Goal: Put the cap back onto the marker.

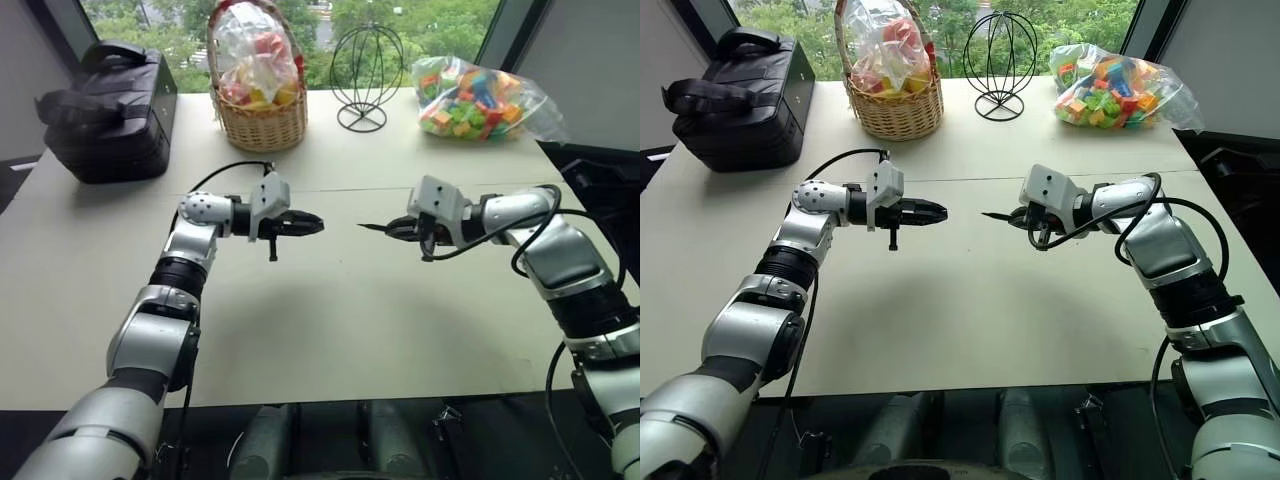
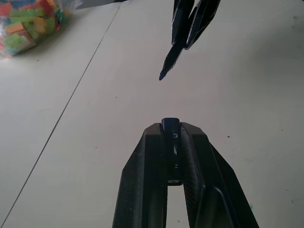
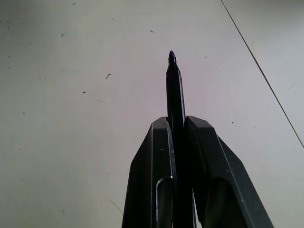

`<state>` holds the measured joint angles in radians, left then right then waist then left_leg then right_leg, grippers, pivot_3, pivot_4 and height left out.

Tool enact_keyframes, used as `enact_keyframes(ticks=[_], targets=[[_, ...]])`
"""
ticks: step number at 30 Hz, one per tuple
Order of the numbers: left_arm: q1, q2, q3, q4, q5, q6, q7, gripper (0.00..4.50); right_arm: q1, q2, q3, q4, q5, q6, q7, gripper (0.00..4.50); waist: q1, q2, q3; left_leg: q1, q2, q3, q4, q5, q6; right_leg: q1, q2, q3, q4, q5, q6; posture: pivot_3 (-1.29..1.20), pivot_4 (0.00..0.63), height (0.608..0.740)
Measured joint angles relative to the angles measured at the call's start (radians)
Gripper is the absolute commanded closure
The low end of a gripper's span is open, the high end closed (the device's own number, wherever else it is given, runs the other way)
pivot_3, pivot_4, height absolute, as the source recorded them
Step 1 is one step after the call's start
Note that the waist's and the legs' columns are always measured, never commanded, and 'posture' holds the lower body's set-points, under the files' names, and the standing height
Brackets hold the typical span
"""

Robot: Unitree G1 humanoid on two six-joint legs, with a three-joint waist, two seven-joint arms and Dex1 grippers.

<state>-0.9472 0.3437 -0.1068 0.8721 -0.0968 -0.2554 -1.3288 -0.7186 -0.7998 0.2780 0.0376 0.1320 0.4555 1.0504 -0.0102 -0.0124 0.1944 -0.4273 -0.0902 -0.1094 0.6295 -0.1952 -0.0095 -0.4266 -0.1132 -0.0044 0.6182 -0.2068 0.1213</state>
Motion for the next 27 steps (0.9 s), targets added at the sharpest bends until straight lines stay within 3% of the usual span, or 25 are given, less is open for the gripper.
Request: enact_keyframes(ticks=[27], targets=[[-0.048, -0.094, -0.002, 0.109, 0.027, -0.067, 0.036, 4.47, 0.0, 0.043, -0.012, -0.086, 0.009, 0.094, -0.001, 4.5, -0.002, 0.0, 0.0, 0.0, 0.0, 0.0, 0.0, 0.0, 0.0, 0.0, 0.0, 0.0, 0.0, 0.0, 0.0, 0.0, 0.15, 0.74]])
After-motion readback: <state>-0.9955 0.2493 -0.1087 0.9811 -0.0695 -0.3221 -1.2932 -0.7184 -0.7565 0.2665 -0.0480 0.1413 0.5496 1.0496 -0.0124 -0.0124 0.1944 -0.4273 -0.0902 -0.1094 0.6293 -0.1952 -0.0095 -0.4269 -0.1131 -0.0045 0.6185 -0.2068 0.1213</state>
